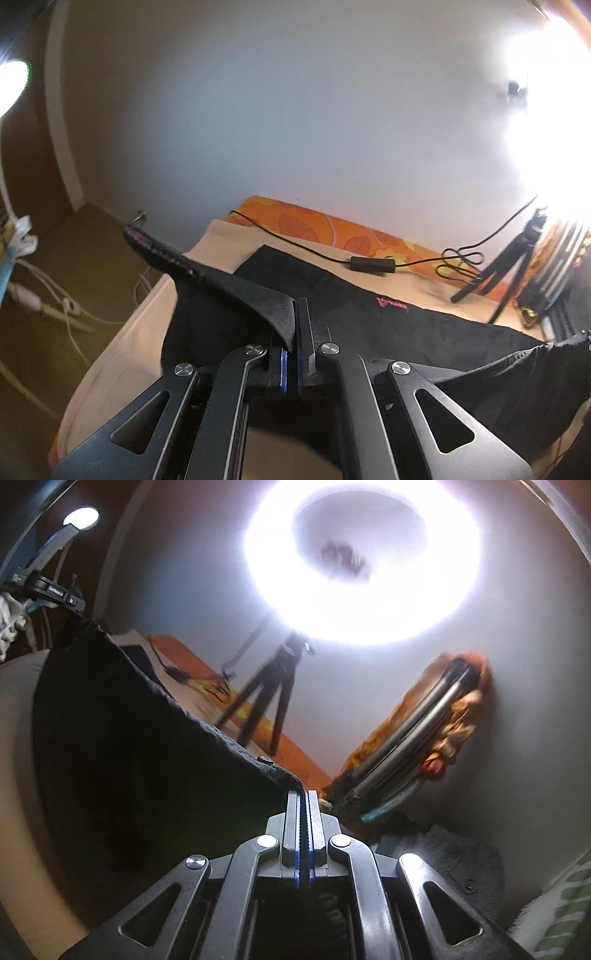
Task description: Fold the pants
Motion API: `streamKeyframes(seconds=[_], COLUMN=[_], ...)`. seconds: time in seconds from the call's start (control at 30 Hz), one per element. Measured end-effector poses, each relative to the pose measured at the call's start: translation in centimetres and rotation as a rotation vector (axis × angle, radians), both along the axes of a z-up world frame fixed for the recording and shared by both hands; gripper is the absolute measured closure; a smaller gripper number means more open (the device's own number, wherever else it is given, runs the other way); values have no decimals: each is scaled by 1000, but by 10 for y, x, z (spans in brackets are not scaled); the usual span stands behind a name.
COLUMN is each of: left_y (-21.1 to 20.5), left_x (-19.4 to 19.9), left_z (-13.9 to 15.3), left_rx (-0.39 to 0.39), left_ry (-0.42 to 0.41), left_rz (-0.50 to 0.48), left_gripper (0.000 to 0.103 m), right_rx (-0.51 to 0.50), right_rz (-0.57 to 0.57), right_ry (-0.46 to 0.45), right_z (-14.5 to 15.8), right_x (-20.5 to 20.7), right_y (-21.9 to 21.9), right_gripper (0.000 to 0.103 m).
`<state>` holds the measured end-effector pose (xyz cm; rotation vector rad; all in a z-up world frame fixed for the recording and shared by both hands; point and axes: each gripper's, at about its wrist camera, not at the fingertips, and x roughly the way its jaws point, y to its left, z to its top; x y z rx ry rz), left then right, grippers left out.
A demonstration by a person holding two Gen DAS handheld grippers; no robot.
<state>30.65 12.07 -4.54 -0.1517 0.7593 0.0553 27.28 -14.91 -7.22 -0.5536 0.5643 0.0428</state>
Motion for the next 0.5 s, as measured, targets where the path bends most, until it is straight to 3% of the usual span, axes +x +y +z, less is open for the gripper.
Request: streamKeyframes(seconds=[0.27,0.43,0.5], left_y=[-21,-27,-22], left_x=[69,95,98], left_z=[-38,-55,-56], left_rx=[25,-1,-11], left_ry=[65,117,141], left_rz=[-25,-46,-37], left_gripper=[101,92,82], right_rx=[-30,-27,-37], right_rz=[-66,-102,-119], right_ry=[67,116,138], right_z=[-47,-66,-76], right_x=[66,97,106], right_y=[-20,-33,-37], right_gripper=[103,103,103])
